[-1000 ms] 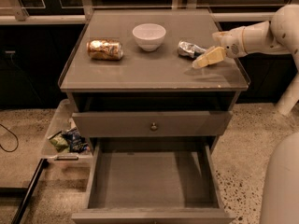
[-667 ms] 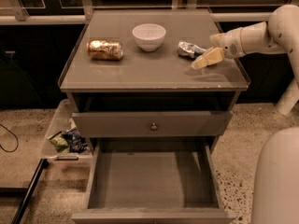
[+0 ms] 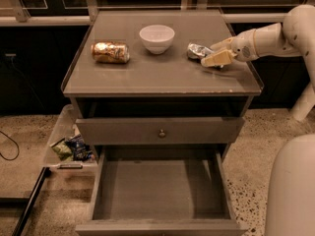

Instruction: Place redbull can into middle drawer

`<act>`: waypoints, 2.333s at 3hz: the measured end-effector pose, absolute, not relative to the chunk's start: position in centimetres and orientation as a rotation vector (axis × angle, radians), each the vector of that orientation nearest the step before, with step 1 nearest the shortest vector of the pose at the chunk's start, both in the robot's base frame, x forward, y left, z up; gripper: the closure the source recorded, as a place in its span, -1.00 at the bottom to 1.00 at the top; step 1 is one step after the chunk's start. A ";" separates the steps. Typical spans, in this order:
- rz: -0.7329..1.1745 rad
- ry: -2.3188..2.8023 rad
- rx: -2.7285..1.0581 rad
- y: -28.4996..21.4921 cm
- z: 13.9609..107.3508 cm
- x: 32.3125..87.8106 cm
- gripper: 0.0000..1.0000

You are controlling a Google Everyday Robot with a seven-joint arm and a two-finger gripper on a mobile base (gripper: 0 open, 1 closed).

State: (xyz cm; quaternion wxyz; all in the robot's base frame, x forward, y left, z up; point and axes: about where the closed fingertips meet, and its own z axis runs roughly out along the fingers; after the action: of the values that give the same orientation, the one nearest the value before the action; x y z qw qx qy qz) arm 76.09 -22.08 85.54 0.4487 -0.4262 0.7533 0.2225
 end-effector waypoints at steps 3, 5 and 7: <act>0.551 1.864 -1.058 -21.9 85.5 76.1 1.00; 0.500 1.828 -1.123 -20.8 87.1 74.2 1.00; 0.419 1.733 -1.277 -20.3 90.2 68.4 1.00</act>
Offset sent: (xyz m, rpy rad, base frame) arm 0.0000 0.0000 0.0000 0.0000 0.0000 0.0000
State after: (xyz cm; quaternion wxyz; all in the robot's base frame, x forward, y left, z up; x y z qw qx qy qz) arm 68.41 -20.28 90.17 0.4567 -0.5179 0.7031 0.1699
